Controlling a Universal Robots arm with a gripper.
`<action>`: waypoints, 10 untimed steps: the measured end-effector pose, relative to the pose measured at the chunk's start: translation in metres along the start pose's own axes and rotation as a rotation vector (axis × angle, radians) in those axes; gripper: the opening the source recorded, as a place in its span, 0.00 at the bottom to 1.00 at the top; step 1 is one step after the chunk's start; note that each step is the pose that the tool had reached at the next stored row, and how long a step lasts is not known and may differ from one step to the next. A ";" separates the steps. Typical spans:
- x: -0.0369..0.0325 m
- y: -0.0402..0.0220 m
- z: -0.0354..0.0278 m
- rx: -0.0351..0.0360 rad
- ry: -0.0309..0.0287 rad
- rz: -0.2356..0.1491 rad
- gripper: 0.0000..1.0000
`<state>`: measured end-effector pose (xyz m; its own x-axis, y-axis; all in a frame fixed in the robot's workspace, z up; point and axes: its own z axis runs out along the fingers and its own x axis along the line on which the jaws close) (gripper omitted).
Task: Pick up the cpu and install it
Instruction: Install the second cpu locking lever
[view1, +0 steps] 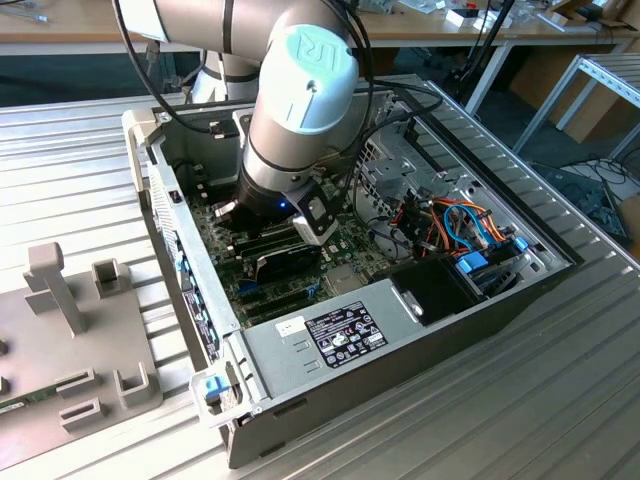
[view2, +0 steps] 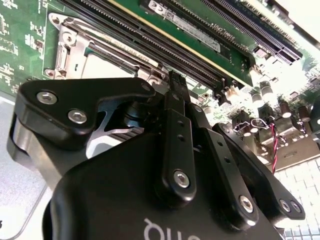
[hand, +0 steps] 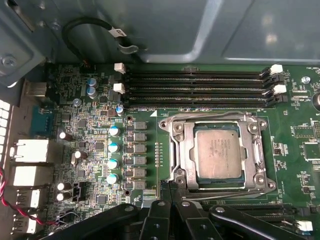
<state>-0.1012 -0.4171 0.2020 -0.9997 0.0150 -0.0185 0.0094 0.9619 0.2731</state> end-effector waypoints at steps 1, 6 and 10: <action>0.0000 0.0000 0.0002 0.0001 0.0000 0.000 0.11; 0.0000 -0.0004 0.0014 -0.0002 -0.0001 0.000 0.11; 0.0000 -0.0003 0.0015 -0.0005 -0.0001 0.000 0.11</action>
<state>-0.1012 -0.4170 0.2005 -0.9997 0.0150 -0.0186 0.0094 0.9618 0.2736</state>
